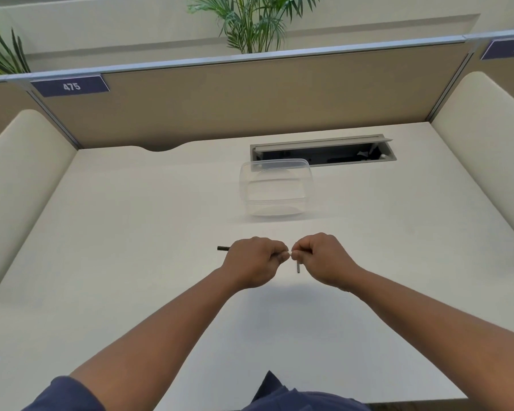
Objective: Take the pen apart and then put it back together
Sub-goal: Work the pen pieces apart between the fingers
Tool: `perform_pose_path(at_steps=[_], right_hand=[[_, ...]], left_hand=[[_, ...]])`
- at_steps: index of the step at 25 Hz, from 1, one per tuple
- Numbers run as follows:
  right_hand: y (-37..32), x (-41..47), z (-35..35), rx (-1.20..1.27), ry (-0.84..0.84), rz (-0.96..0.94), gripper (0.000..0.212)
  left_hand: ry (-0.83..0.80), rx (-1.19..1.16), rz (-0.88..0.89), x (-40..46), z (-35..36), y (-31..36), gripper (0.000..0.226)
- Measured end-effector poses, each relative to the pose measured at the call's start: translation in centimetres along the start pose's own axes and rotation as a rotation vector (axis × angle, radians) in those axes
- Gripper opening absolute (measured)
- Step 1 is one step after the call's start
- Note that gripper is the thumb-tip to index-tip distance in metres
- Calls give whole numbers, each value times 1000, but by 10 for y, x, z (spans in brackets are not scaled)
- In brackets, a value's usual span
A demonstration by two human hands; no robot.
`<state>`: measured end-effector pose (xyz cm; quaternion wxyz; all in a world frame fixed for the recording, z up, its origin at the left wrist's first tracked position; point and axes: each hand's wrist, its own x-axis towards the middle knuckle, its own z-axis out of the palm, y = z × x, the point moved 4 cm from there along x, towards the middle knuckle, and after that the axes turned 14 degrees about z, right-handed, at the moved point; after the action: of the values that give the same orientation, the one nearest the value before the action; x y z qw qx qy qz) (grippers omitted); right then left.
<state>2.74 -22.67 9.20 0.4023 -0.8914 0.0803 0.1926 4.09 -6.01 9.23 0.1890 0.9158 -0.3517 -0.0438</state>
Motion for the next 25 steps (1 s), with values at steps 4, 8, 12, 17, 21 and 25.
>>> perform_pose_path(at_steps=[4,8,12,17,21,25], right_hand=[[-5,-10,4,-167,191,-311,16],[-12,-25,-3,-418,391,-718,21],[-11,-28,-13,-462,509,-879,22],[5,-9,-2,12,15,-196,16],[11,-6,3,342,-301,139,24],[10,-3,1,441,-415,297,23]], left_hand=[[-185,-469,-224,1,1,-5,27],[-337,-954,-309,-2,-5,-7,26],[-374,-981,-284,1,-10,-6,26],[-217,-654,-233,4,-10,-5,24],[-177,-213,-103,5,-10,0,24],[-63,-3,69,6,-9,4,27]])
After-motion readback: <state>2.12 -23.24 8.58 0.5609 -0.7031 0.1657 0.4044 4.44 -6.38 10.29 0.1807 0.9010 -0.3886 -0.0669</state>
